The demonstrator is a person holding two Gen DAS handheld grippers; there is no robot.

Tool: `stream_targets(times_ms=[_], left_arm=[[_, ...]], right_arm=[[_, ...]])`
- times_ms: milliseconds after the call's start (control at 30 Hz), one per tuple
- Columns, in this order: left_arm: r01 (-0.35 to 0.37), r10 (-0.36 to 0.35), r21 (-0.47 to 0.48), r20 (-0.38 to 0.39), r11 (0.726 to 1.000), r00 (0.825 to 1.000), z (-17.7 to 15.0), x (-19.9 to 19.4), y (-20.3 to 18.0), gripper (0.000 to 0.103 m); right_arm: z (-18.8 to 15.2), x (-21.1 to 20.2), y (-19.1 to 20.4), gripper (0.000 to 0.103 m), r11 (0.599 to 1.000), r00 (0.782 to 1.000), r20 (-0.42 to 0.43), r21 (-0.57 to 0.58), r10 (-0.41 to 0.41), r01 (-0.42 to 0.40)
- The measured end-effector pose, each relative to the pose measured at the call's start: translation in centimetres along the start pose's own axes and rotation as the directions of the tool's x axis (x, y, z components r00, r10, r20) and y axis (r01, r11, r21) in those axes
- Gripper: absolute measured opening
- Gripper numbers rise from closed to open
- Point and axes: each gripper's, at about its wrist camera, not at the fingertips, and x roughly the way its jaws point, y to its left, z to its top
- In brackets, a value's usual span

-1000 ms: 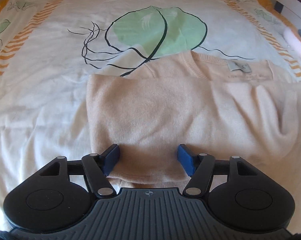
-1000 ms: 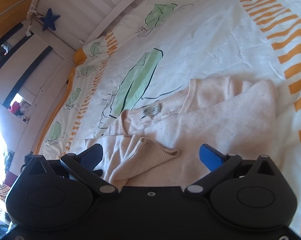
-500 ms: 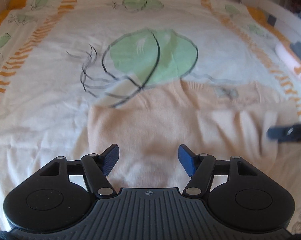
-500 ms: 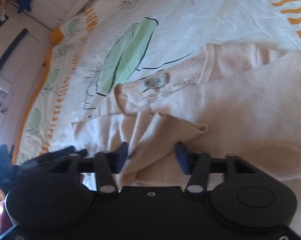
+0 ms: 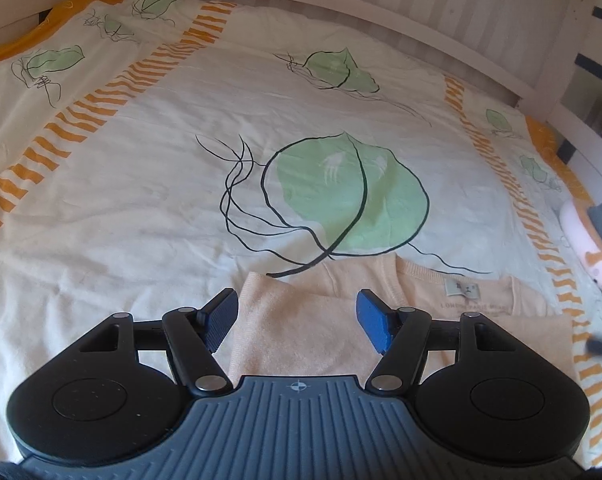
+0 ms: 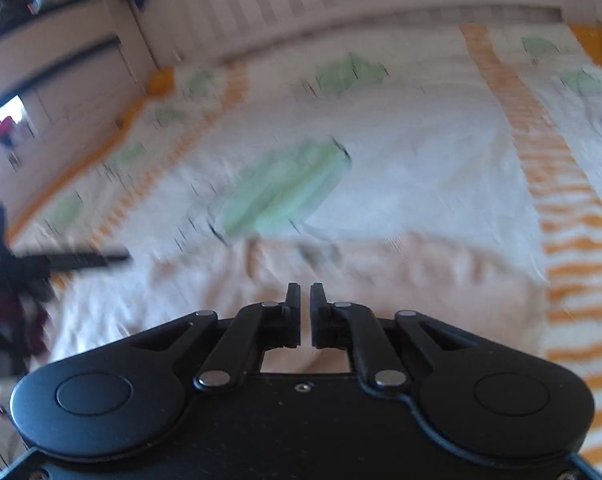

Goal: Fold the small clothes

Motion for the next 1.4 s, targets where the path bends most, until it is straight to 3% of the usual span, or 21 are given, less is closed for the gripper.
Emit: stream_targets(times_ms=[33, 100, 167, 200, 333, 467, 533, 600, 633, 667, 767, 900, 1133, 1267, 1400], left_arm=[[0.004, -0.004, -0.001, 0.000, 1.000, 1.000, 0.0, 0.0, 0.0, 0.064], [0.007, -0.007, 0.006, -0.003, 1.000, 1.000, -0.2, 0.0, -0.2, 0.064], [0.007, -0.007, 0.019, -0.006, 1.000, 1.000, -0.3, 0.0, -0.4, 0.064], [0.008, -0.007, 0.024, -0.009, 1.000, 1.000, -0.4, 0.1, -0.4, 0.064], [0.011, -0.011, 0.028, -0.016, 1.000, 1.000, -0.5, 0.2, -0.4, 0.064], [0.009, -0.009, 0.030, -0.003, 0.999, 1.000, -0.3, -0.3, -0.3, 0.064], [0.008, -0.008, 0.033, 0.003, 0.999, 1.000, -0.3, -0.5, -0.4, 0.064], [0.007, -0.007, 0.034, 0.002, 0.999, 1.000, -0.4, -0.5, -0.4, 0.064], [0.005, -0.005, 0.035, -0.001, 0.999, 1.000, -0.4, -0.5, -0.4, 0.064], [0.003, -0.003, 0.036, -0.004, 0.999, 1.000, -0.4, -0.5, -0.4, 0.064], [-0.009, 0.010, 0.041, -0.008, 0.999, 1.000, -0.5, -0.4, -0.2, 0.064], [-0.036, 0.035, 0.072, 0.008, 0.997, 0.999, -1.2, -1.1, -0.3, 0.064], [-0.071, 0.084, 0.210, -0.052, 0.975, 0.995, -3.5, -1.5, -1.2, 0.064], [-0.060, 0.095, 0.287, -0.109, 0.956, 0.989, -4.6, -0.2, -2.2, 0.064], [-0.049, 0.135, 0.433, -0.170, 0.900, 0.976, -6.5, 0.9, -3.8, 0.064]], right_arm=[[-0.7, 0.6, -0.6, 0.020, 1.000, 0.999, -0.049, 0.010, -0.011, 0.012], [-1.7, 1.1, -1.8, 0.023, 0.999, 0.997, -0.070, 0.036, -0.035, 0.038], [-1.8, 1.5, -2.9, 0.065, 0.996, 0.998, -0.051, 0.085, -0.027, 0.031], [-1.7, 1.9, -3.4, 0.075, 0.993, 0.999, -0.046, 0.119, -0.014, 0.019], [-1.7, 4.4, -4.5, 0.077, 0.986, 0.996, -0.087, 0.164, -0.004, 0.019], [-2.3, 6.1, -5.4, 0.078, 0.962, 0.990, -0.105, 0.267, 0.096, -0.065], [-2.4, 6.5, -5.5, 0.072, 0.951, 0.987, -0.085, 0.290, 0.137, -0.107], [-2.1, 6.9, -5.4, 0.039, 0.947, 0.984, -0.084, 0.295, 0.159, -0.128], [-1.9, 7.2, -5.3, 0.015, 0.947, 0.981, -0.098, 0.294, 0.166, -0.131], [-1.8, 7.3, -5.0, 0.012, 0.948, 0.979, -0.106, 0.286, 0.176, -0.140], [-0.8, 6.3, -3.4, 0.012, 0.972, 0.981, -0.085, 0.174, 0.174, -0.157], [1.3, 2.7, -3.2, 0.012, 0.979, 0.983, 0.046, 0.093, 0.177, -0.181], [1.3, 2.3, -8.6, 0.012, 0.987, 0.997, 0.043, 0.146, 0.063, -0.069], [1.2, 3.5, -10.3, 0.012, 0.969, 0.997, 0.011, 0.231, 0.082, -0.082], [1.8, 2.6, -10.2, 0.012, 0.962, 0.988, 0.067, 0.225, 0.142, -0.154]])
